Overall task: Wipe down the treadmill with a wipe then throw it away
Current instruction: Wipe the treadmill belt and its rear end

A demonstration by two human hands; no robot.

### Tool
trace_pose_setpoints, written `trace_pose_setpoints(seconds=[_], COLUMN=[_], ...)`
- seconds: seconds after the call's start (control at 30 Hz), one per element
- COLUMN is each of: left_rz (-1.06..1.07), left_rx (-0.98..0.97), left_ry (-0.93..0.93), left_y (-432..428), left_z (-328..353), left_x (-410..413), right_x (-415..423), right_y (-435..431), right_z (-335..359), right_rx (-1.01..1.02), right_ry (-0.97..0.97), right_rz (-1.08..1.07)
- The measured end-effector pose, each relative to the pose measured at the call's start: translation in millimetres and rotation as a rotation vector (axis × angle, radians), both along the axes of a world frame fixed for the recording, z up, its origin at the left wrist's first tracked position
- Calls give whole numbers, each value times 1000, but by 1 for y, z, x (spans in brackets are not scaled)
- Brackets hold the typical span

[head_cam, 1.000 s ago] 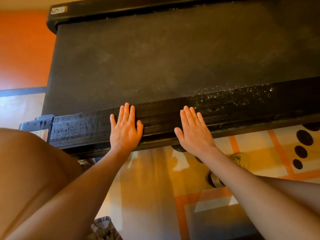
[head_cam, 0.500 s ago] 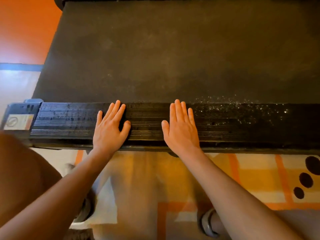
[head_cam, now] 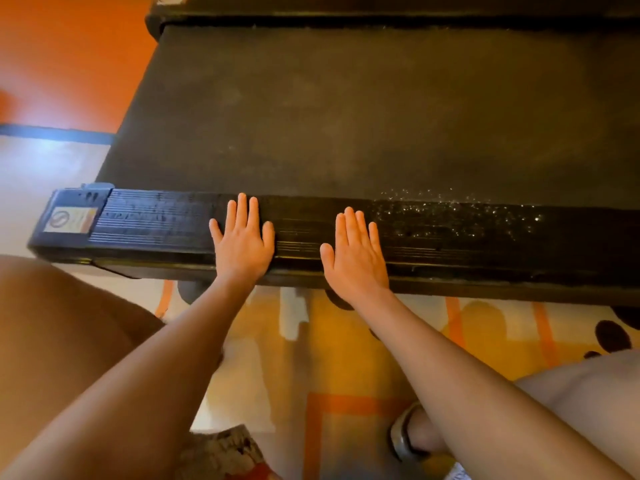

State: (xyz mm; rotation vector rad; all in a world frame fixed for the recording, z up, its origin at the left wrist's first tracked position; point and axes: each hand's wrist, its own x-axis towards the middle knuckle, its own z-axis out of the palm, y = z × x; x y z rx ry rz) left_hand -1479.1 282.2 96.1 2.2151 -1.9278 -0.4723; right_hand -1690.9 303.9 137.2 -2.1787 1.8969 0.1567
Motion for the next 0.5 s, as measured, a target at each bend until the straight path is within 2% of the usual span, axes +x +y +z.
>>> trace_pose_setpoints(seconds=[0.17, 0.4, 0.5], left_rz=[-10, -18, -18], left_rx=[51, 90, 82], left_ry=[-37, -45, -35], left_y=[-1, -6, -6], left_z=[0, 1, 0], left_x=[-1, 1, -2], right_x=[-1, -11, -15], right_y=[-1, -63, -39], right_z=[-1, 2, 4], right_rx=[32, 68, 58], right_ry=[8, 36, 12], right_rz=[7, 36, 8])
